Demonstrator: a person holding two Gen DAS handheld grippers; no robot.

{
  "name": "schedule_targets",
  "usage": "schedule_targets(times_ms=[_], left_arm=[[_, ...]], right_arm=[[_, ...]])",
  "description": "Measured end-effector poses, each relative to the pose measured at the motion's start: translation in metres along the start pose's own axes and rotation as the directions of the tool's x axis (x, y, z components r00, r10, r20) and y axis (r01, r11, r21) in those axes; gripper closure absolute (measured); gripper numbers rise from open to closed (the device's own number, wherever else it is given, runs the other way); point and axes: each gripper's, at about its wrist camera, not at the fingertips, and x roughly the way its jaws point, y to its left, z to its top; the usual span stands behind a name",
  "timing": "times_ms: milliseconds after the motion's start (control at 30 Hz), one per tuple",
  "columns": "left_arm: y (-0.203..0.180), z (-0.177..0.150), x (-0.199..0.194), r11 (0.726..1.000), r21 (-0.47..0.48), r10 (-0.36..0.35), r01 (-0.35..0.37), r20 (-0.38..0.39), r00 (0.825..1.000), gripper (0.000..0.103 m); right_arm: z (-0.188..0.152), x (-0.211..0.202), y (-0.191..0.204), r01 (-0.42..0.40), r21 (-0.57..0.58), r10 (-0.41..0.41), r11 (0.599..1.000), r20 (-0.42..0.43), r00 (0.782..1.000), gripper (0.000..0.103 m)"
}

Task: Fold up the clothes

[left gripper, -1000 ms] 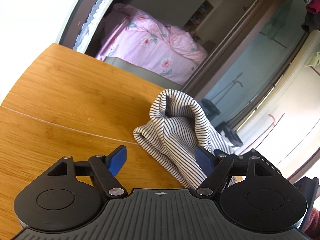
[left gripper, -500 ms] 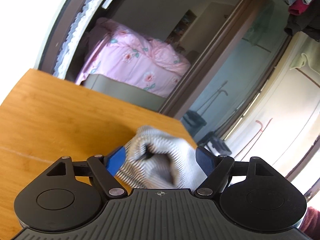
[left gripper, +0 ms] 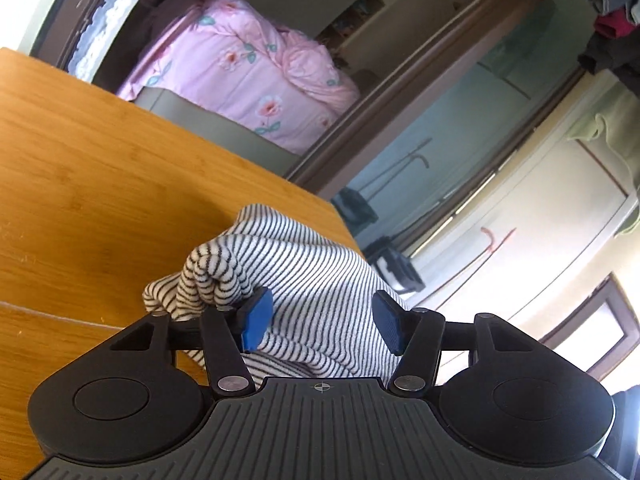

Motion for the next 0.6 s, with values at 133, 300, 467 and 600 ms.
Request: schedule_targets(times_ms=[133, 300, 467, 600], left_arm=[[0.001, -0.001, 0.001, 1.0, 0.025, 0.0, 0.0, 0.004, 1.0, 0.042], [0.003, -0.003, -0.001, 0.999, 0.036, -0.01, 0.01, 0.015, 1.0, 0.042], [0.003, 0.0, -0.001, 0.999, 0.049, -0.007, 0.007, 0.002, 1.0, 0.042], [0.003, 0.01, -0.001, 0.997, 0.066, 0.041, -0.041, 0.006, 0.999, 0.043]], right_arm=[[0.01, -0.006, -0.05, 0.026, 0.243, -0.05, 0.97, 0.096, 0.994, 0.0], [-0.02, 0.046, -0.088, 0.012, 0.464, -0.001, 0.886, -0.023, 1.0, 0.0], [-0.042, 0.047, -0.066, 0.065, 0.525, -0.05, 0.849, -0.043, 0.998, 0.0], [-0.046, 0.043, -0.049, 0.044, 0.57, -0.041, 0.821, -0.018, 0.999, 0.0]])
